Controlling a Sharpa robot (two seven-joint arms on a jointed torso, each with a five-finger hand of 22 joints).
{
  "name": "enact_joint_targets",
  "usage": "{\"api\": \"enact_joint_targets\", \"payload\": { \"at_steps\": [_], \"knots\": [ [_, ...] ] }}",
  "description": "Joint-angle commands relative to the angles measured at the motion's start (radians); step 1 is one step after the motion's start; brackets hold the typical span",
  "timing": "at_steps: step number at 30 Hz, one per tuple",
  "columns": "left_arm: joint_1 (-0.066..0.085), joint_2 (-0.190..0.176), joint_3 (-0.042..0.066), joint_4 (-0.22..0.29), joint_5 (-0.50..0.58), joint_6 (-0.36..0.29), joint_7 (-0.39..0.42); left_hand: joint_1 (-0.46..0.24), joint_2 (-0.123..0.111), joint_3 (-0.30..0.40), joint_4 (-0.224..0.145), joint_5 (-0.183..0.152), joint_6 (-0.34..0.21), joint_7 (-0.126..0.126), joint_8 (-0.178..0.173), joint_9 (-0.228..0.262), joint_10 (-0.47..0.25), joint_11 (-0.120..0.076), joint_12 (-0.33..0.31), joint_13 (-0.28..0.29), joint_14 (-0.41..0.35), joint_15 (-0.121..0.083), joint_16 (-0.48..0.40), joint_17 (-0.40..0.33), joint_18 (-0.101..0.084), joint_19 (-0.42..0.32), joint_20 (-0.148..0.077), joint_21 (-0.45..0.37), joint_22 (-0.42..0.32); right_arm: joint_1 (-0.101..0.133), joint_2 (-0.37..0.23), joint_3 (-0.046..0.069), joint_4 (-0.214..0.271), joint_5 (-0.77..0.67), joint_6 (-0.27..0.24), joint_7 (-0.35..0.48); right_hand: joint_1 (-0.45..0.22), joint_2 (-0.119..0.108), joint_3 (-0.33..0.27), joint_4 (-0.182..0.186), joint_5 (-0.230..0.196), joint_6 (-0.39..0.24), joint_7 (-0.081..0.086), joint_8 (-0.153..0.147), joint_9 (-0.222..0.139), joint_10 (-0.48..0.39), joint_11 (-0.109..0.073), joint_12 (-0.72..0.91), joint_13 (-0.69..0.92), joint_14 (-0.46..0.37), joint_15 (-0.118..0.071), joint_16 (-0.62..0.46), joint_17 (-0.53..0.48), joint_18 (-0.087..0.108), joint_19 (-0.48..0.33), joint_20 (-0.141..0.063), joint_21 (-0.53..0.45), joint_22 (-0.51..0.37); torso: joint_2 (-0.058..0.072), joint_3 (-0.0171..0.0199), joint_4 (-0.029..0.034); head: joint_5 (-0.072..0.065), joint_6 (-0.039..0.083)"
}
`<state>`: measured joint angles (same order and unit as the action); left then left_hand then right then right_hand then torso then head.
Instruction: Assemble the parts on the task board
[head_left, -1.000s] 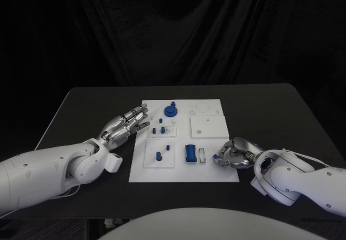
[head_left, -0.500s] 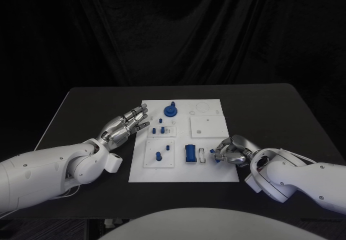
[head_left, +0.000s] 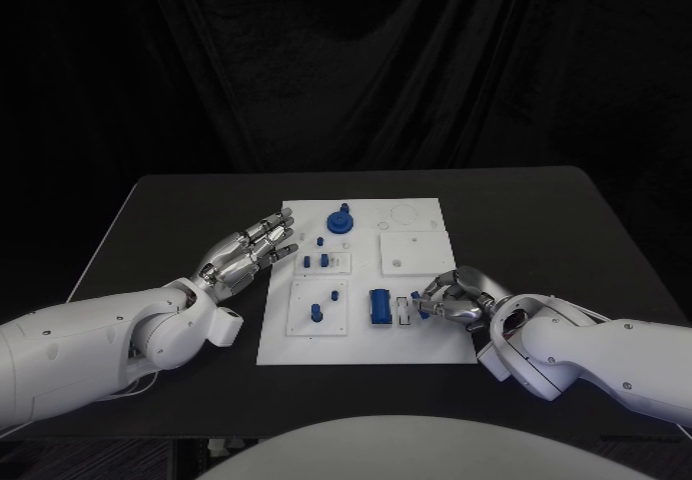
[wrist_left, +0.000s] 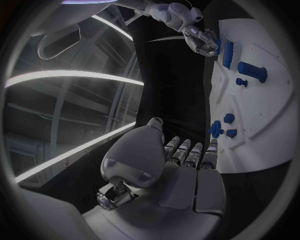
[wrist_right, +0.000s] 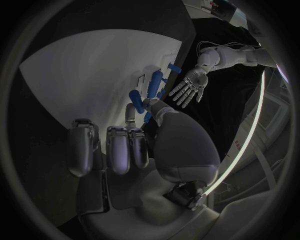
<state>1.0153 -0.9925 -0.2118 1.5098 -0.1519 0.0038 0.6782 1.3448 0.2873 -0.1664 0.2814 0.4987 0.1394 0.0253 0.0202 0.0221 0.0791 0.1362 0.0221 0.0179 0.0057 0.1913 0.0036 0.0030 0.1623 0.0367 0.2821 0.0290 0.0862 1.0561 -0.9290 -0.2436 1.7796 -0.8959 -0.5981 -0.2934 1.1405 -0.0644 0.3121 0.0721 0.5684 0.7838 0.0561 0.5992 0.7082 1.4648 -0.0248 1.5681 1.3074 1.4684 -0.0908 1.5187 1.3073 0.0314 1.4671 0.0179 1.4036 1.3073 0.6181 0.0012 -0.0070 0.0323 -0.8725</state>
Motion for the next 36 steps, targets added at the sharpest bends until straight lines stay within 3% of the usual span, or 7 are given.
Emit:
{"api": "enact_joint_targets", "payload": {
  "at_steps": [1,14,36],
  "knots": [
    [-0.002,-0.001,0.001,0.002,-0.002,0.006,0.057,-0.006,0.0,0.002,0.004,-0.005,-0.005,0.0,0.003,0.0,0.001,0.0,0.004,0.001,0.001,0.004,0.001,0.0,0.002,0.003,0.005,0.004,0.0,-0.002,0.007,0.0,-0.002,0.006,-0.023,0.013,-0.016,0.001,-0.003,0.009,0.004,-0.007,-0.002,0.005,-0.001,0.106,0.005,0.003,0.263,0.077,0.007,-0.003,0.129,0.014,0.036,0.007,-0.005,0.203,0.0,0.0009,-0.0004,-0.003,0.0],
    [-0.002,0.004,0.001,-0.002,-0.002,0.011,0.059,-0.005,0.0,0.003,0.004,-0.004,-0.006,-0.005,0.003,0.0,0.0,0.0,0.005,0.001,0.001,0.002,0.001,0.0,0.002,0.002,0.004,0.004,-0.001,-0.003,0.032,0.0,-0.015,0.002,-0.023,0.012,-0.027,0.002,-0.007,0.016,0.002,-0.011,-0.001,0.005,-0.003,0.106,0.005,0.003,0.263,0.077,0.007,-0.003,0.129,0.015,0.035,0.008,-0.008,0.202,0.0,0.0001,-0.0004,-0.01,0.0],
    [-0.002,0.006,0.001,-0.005,-0.002,0.015,0.053,-0.005,0.001,0.004,0.004,-0.003,-0.005,-0.006,0.003,0.0,0.0,0.001,0.005,0.001,0.001,0.002,0.001,0.0,0.002,0.002,0.004,0.004,0.0,-0.003,0.043,0.0,-0.021,-0.029,0.007,-0.034,-0.042,0.0,-0.016,0.024,-0.007,-0.02,0.002,0.005,-0.004,0.106,0.008,0.003,0.263,0.075,0.009,-0.007,0.12,0.016,0.032,0.009,-0.015,0.2,0.0,0.0009,-0.0008,-0.008,0.0]
  ]
}}
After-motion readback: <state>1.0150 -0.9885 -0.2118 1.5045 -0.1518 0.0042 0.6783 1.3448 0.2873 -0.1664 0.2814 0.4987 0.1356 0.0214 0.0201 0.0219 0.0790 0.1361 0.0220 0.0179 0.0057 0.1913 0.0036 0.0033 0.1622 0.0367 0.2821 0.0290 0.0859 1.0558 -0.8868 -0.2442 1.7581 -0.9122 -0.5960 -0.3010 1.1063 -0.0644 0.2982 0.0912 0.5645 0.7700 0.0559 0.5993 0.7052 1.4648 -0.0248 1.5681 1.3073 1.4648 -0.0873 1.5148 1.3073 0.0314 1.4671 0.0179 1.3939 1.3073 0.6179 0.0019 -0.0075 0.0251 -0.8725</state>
